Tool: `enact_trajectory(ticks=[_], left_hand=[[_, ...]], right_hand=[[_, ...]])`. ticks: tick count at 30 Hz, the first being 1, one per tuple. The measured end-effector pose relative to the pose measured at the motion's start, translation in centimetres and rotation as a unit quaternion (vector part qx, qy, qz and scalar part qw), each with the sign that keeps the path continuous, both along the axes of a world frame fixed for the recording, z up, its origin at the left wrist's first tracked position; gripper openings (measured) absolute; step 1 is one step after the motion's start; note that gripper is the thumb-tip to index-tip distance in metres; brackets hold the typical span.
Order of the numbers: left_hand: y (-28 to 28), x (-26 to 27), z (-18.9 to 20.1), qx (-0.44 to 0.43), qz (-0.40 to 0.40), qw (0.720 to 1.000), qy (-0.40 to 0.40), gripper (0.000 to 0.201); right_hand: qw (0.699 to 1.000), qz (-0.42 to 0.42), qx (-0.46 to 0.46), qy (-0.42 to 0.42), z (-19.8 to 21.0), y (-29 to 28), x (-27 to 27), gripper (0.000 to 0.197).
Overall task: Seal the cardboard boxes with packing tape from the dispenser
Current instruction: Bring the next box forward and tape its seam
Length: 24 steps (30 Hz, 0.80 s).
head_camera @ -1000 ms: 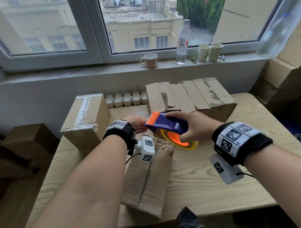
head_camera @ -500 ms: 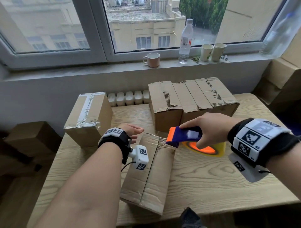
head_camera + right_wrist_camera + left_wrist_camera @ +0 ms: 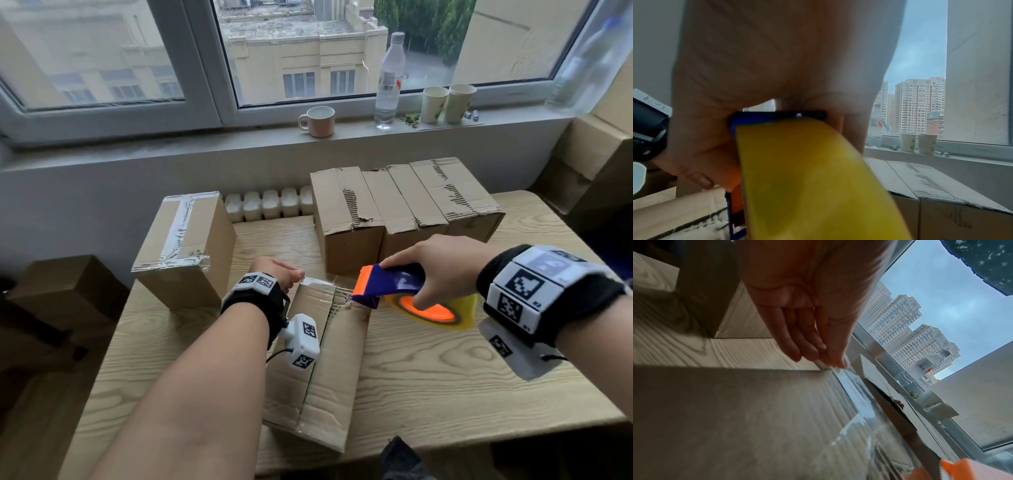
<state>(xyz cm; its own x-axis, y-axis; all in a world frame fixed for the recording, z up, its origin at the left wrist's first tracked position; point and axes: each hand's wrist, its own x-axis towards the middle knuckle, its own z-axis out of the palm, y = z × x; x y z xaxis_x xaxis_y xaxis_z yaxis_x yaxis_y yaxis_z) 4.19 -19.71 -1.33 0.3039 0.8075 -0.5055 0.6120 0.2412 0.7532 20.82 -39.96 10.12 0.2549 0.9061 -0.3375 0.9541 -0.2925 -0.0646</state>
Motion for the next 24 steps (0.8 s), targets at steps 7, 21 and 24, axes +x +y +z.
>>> enact_trajectory(ticks=[7, 21, 24], left_hand=[[0.0, 0.3, -0.5, 0.011, 0.000, 1.000, 0.013, 0.015], [1.1, 0.7, -2.6, -0.015, 0.032, 0.999, 0.006, 0.025], [0.6, 1.5, -1.0, 0.122, -0.085, 0.989, -0.014, 0.017]], right_hand=[[1.000, -0.003, -0.012, -0.003, -0.3, 0.2, 0.1, 0.073], [0.999, -0.004, -0.035, -0.006, -0.5, 0.7, 0.2, 0.073], [0.999, -0.005, -0.038, -0.007, -0.5, 0.7, 0.3, 0.072]])
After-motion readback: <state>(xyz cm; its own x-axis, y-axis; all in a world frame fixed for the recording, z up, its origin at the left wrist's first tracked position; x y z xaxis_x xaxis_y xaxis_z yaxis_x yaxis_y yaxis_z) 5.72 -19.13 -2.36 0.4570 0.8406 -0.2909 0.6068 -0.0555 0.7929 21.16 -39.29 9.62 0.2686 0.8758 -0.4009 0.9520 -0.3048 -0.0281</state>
